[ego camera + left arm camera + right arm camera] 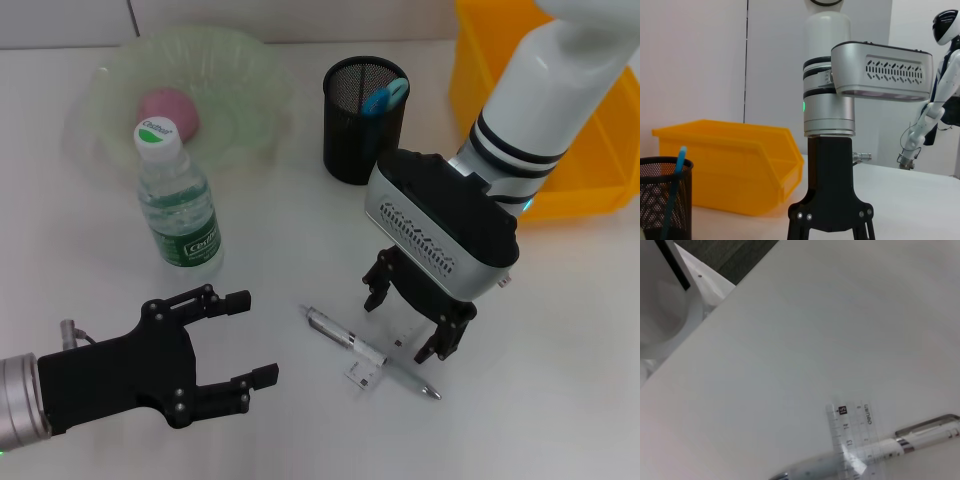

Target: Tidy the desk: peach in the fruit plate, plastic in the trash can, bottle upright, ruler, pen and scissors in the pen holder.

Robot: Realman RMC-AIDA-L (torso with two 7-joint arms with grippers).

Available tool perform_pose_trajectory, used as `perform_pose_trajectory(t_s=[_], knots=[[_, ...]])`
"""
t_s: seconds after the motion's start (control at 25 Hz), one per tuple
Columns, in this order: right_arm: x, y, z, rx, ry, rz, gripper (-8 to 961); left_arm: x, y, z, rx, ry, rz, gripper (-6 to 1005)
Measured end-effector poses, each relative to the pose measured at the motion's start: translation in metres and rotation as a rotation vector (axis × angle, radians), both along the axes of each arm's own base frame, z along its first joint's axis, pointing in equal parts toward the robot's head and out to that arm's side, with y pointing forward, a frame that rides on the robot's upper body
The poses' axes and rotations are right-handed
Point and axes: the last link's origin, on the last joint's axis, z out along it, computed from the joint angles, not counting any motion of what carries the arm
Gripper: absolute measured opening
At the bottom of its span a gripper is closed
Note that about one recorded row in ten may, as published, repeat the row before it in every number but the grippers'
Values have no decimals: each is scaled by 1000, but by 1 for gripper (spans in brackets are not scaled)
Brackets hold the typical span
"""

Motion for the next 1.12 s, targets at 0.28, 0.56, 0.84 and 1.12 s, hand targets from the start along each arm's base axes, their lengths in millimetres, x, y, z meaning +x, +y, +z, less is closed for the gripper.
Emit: perform_pose_trajectory(t_s=[0.28,0.56,0.84,1.12], knots=[[-3,0,-2,8,7,-18,707,1,0,-1,-2,0,-4,799],[0,1,-3,20,-7,-36,585,1,0,-1,-4,0,-7,799],[2,1,-4,21,-6,-42,511,2,1,-1,-7,0,-11,799],[2,1,-4,32,-7,-58,445,3,0,-1,-10,-4,-15,799]])
